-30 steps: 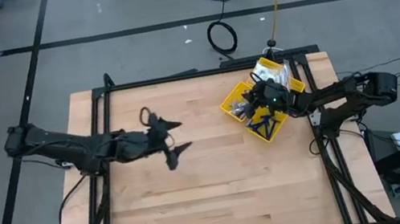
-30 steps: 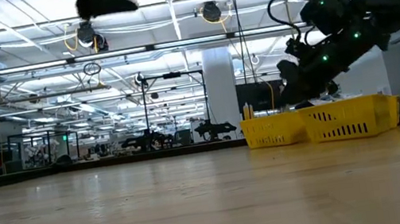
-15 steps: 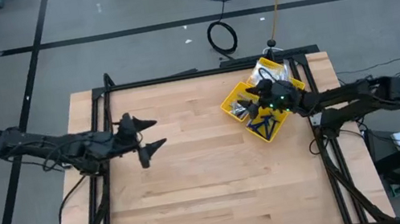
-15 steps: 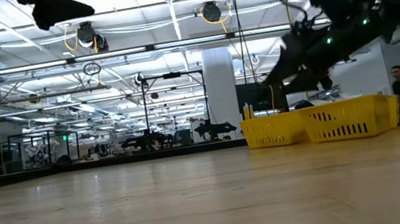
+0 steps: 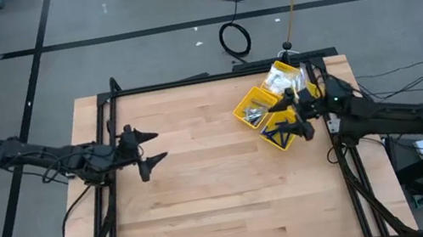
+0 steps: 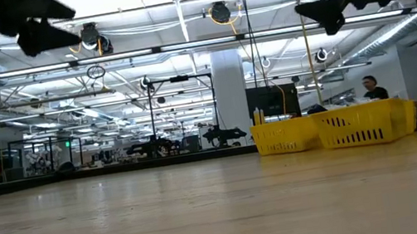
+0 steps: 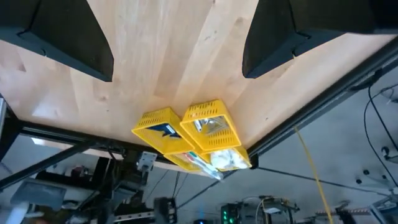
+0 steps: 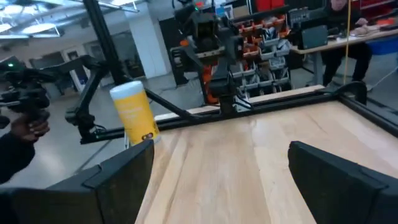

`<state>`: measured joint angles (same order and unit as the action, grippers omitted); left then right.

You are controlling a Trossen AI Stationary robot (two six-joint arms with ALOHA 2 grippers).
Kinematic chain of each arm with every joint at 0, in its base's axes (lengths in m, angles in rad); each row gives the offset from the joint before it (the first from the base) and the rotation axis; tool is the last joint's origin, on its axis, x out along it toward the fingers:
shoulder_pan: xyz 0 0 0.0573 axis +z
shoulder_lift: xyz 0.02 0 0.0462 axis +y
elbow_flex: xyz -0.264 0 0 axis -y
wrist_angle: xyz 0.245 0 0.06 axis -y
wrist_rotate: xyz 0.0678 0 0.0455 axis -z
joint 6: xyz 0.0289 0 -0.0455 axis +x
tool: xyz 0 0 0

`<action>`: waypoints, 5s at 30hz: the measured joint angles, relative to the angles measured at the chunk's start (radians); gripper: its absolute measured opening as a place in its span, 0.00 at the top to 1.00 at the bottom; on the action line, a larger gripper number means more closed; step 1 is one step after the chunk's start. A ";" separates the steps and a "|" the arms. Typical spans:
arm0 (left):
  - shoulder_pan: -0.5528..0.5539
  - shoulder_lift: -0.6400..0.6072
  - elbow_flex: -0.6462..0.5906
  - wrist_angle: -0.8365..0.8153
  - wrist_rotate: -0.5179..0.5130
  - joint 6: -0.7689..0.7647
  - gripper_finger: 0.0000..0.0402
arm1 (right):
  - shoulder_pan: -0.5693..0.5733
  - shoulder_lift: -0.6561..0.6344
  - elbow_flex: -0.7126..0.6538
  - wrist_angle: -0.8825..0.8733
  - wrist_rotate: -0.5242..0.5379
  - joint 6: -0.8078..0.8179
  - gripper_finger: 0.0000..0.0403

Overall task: Pick & Place Travel size toiletries
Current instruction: Return to Home Position

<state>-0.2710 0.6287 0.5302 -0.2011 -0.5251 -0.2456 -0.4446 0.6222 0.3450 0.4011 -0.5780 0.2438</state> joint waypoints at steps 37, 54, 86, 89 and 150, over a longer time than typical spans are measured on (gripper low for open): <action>-0.006 -0.622 -0.463 0.113 0.018 0.135 0.13 | 0.093 -0.617 -0.287 -0.309 0.317 -0.178 0.11; -0.006 -0.622 -0.463 0.115 0.018 0.138 0.13 | 0.093 -0.581 -0.292 -0.307 0.315 -0.092 0.11; -0.006 -0.622 -0.464 0.115 0.018 0.137 0.13 | 0.093 -0.581 -0.293 -0.301 0.315 -0.091 0.11; -0.006 -0.622 -0.464 0.115 0.018 0.137 0.13 | 0.093 -0.581 -0.293 -0.301 0.315 -0.091 0.11; -0.006 -0.622 -0.464 0.115 0.018 0.137 0.13 | 0.093 -0.581 -0.293 -0.301 0.315 -0.092 0.11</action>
<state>-0.2775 0.0066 0.0662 -0.0856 -0.5072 -0.1081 -0.3516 0.0410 0.0525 0.0998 -0.2634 0.1521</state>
